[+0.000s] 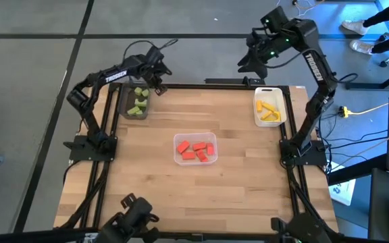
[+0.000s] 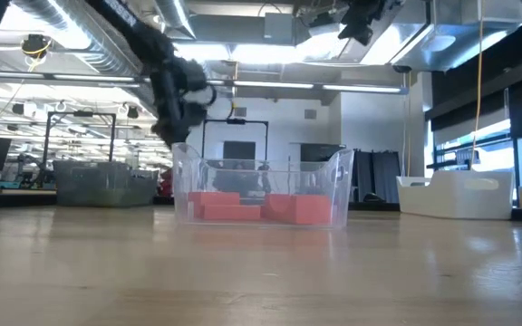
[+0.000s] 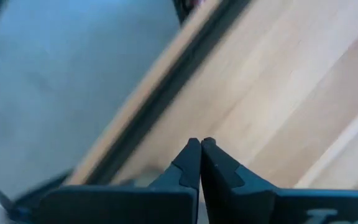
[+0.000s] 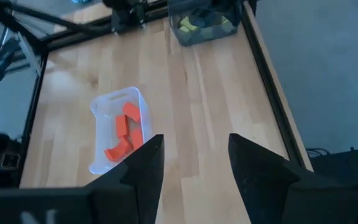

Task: Sort & place blocks by color
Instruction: Return to Home Position

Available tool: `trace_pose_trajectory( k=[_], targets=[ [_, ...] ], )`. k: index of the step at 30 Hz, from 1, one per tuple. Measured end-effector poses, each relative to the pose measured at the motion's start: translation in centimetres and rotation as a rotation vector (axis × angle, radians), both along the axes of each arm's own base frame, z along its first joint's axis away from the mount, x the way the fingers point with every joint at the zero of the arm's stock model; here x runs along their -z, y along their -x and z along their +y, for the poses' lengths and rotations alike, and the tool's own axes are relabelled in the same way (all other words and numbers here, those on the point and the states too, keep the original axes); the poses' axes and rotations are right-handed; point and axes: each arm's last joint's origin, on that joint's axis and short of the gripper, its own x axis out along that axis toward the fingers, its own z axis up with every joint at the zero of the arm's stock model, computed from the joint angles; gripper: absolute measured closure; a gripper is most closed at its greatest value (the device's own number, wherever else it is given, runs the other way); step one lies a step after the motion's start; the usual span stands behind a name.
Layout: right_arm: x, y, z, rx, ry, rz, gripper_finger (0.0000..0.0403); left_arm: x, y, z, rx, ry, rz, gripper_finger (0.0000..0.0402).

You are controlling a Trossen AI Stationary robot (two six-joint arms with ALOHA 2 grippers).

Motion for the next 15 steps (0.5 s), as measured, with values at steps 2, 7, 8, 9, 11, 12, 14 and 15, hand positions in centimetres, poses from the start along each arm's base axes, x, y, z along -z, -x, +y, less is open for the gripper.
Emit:
trace_pose_trajectory(
  k=[2,7,8,9,11,12,14,15],
  targets=[
    [-0.6,0.6,0.4,0.024,-0.005,-0.009,0.0224,-1.8,-0.5,-0.5,0.028,-0.047,-0.030,0.0401],
    [-1.5,1.4,1.4,0.094,-0.020,-0.005,0.0224,-7.7,-1.3,-2.5,0.115,-0.196,-0.125,0.0401],
    [-1.6,1.5,1.5,0.120,-0.029,0.002,0.0224,-8.9,-1.3,-2.9,0.123,-0.219,-0.144,0.0401],
    [-1.6,1.6,1.5,0.147,-0.041,0.010,0.0224,-9.8,-1.3,-3.4,0.132,-0.236,-0.159,0.0401],
    [-1.8,1.8,1.7,0.166,-0.043,0.012,0.0229,-11.8,-1.3,-4.6,0.154,-0.281,-0.199,0.0401],
    [-2.0,1.9,2.0,0.163,-0.035,0.008,0.0235,-12.9,-1.2,-5.2,0.165,-0.307,-0.223,0.0401],
    [-2.5,2.4,2.6,0.158,-0.016,-0.005,0.0257,-14.8,-1.0,-6.6,0.187,-0.349,-0.266,0.0401],
    [-2.8,2.6,3.0,0.154,-0.006,-0.015,0.0272,-15.6,-0.9,-7.2,0.199,-0.361,-0.281,0.0401]
  ],
)
